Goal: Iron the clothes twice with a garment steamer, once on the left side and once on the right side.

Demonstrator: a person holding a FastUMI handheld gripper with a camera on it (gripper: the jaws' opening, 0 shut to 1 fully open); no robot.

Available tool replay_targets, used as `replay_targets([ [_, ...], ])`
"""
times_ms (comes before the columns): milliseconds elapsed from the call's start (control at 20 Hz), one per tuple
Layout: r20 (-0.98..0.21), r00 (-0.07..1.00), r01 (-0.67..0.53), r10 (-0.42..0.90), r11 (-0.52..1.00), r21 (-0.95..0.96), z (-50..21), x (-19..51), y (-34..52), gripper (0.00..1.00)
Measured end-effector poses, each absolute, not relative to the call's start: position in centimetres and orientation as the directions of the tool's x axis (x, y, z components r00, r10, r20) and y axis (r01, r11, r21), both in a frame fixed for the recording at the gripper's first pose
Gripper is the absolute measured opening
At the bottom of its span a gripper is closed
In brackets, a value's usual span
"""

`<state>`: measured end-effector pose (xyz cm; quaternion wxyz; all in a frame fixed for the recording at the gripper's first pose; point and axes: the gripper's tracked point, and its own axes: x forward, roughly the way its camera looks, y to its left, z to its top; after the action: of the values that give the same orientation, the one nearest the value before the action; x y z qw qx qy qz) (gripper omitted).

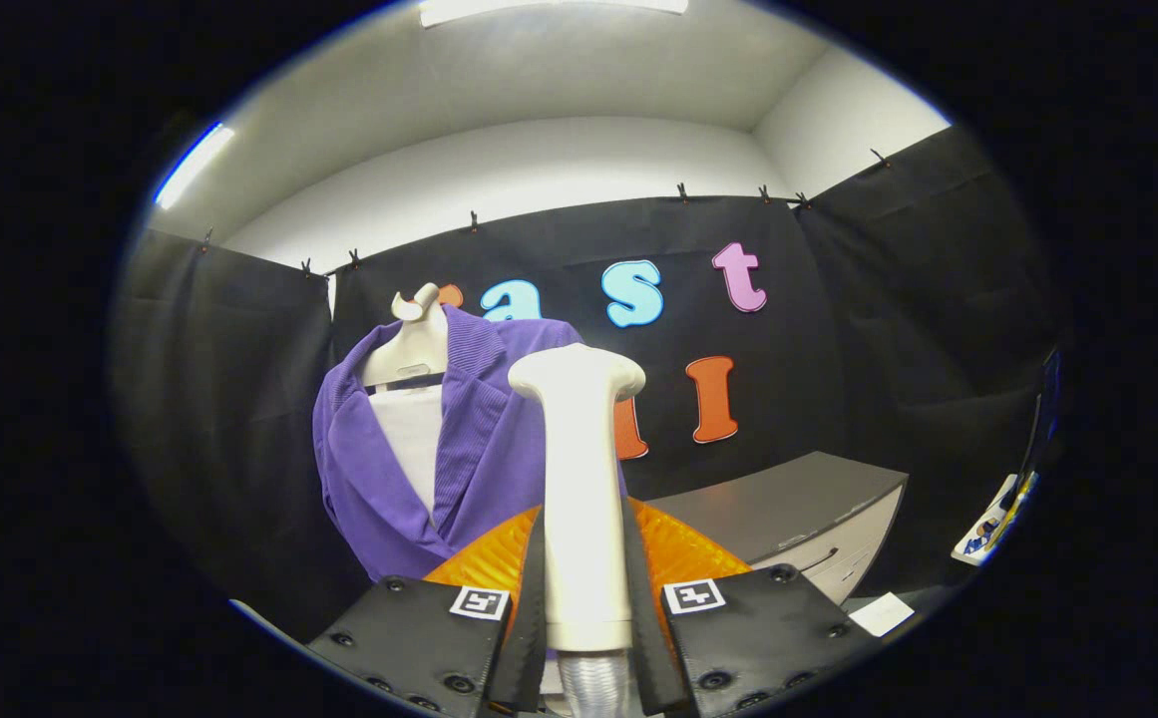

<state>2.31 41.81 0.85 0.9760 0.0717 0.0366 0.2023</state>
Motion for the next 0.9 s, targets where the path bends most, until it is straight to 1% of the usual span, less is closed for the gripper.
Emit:
replay_targets([
  [350,-0.036,0.923,-0.376,0.383,0.918,0.123,-1.2,1.1,48.1,0.43],
  [650,-0.082,0.937,-0.333,0.339,0.939,0.086,-5.6,1.9,50.0,0.43],
  [900,-0.144,0.933,-0.326,0.331,0.944,0.058,-9.4,1.2,50.7,0.43],
])
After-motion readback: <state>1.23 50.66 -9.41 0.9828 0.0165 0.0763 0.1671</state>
